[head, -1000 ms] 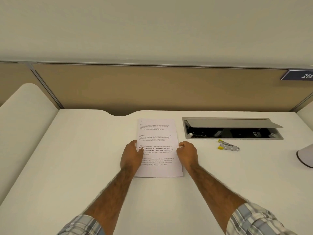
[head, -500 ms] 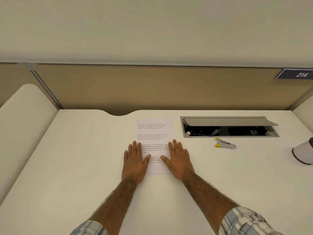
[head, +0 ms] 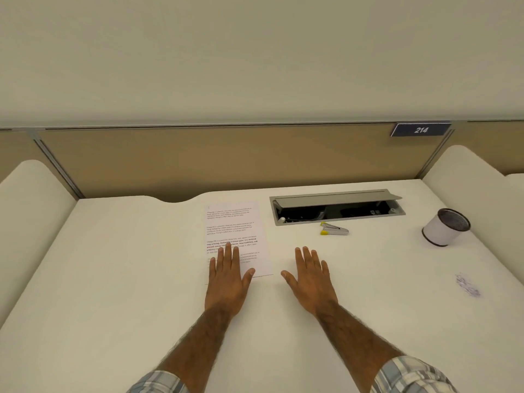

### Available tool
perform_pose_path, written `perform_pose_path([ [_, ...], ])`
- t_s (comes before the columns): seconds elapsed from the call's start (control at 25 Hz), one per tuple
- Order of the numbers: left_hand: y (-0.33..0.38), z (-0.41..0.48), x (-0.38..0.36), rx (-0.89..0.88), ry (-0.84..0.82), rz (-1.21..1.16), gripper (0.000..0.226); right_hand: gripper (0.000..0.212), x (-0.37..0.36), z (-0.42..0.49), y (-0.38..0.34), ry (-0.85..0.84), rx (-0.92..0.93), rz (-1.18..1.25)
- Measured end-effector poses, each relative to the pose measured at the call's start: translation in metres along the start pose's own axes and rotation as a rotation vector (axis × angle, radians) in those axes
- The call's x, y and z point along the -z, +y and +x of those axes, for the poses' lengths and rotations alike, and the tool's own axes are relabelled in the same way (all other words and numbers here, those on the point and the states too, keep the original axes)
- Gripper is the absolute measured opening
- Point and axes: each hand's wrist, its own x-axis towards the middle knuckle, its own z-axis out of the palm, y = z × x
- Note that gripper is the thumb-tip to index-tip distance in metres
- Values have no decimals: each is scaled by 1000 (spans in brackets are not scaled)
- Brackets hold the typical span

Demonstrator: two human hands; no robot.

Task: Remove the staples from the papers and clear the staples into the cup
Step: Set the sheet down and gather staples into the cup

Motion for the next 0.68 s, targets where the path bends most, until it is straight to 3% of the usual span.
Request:
perform_pose_path([
  [0.32, 109, -23, 3, -179, -26, 39, 118, 103, 55, -68, 88, 116, -138, -23],
  [0.52, 182, -30, 1, -276, -4, 26, 123, 85, 83, -88, 159, 172, -202, -27],
  [0.68, 249, -30, -22, -313, -13, 36, 121, 84, 100, -94, 221, 195, -202, -39],
])
